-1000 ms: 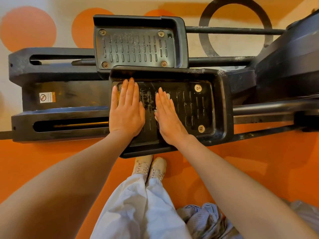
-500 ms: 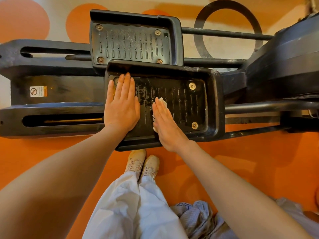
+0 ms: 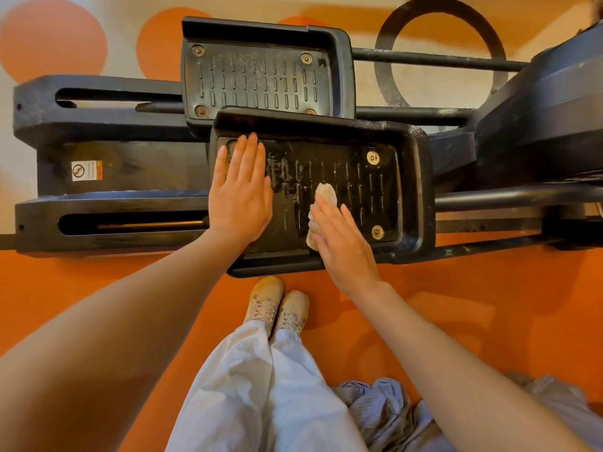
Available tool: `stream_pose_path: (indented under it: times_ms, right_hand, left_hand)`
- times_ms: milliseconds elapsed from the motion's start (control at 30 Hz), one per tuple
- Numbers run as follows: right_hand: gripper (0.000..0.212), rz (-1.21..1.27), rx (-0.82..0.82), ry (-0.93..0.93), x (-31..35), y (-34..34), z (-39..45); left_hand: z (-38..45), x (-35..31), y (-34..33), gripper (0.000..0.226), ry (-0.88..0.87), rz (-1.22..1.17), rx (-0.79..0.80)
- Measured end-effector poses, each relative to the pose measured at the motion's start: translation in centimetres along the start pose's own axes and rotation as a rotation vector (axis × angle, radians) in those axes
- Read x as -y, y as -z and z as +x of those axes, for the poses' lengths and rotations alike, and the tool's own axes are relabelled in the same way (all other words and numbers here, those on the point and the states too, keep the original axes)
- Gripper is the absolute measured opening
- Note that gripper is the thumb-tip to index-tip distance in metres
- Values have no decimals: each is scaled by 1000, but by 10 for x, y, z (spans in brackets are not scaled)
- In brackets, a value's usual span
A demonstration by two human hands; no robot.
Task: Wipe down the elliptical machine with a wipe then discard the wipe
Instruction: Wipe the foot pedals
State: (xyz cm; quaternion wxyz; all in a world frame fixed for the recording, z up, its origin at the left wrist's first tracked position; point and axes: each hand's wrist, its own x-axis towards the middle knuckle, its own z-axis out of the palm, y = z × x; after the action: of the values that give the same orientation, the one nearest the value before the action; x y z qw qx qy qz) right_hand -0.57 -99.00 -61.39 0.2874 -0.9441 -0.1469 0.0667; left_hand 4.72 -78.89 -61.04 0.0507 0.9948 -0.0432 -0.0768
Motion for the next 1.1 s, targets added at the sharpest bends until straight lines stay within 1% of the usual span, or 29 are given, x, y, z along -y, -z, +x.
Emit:
stream_pose_path:
  times_ms: [67,100,200,267,433,600,667,733,800,900,1100]
  right_hand:
    - [52,-33,-68,-22,2,-1,-3]
    - [52,-50,-67,-30,2,-2,-2]
    - [48,3,18,-103,5,-2,2]
    - [43,30,47,-108,5,0,6]
    - [33,-5,4,-45,6,1,12]
    - [27,-33,-70,142,9,-10,12]
    - [29,-28,-89,215,9,-12,10]
    - [29,-18,-68,255,10,-17,9]
    - [29,-3,-26,239,10,-20,12]
    - [38,-44,31,193,9,-17,15]
    - [53,-105,44,229,7,-13,21]
  left_hand:
    - [0,2,0,59,-11,-7,4]
    - [0,3,-1,59,-18,-9,3]
    - [-2,6,-3,58,-44,2,-10]
    - [-2,7,-4,59,-55,0,-14]
    - [-2,8,-5,61,-63,-5,-25]
    - [-2,11,-6,61,-85,-19,-46]
    - [-4,17,-5,60,-116,-30,-53]
    - [-6,22,-5,58,-147,-35,-64]
    - [-8,23,-5,57,-156,-35,-81]
    - [-8,23,-5,56,-149,-37,-96]
    - [-8,23,-7,56,-145,-36,-103]
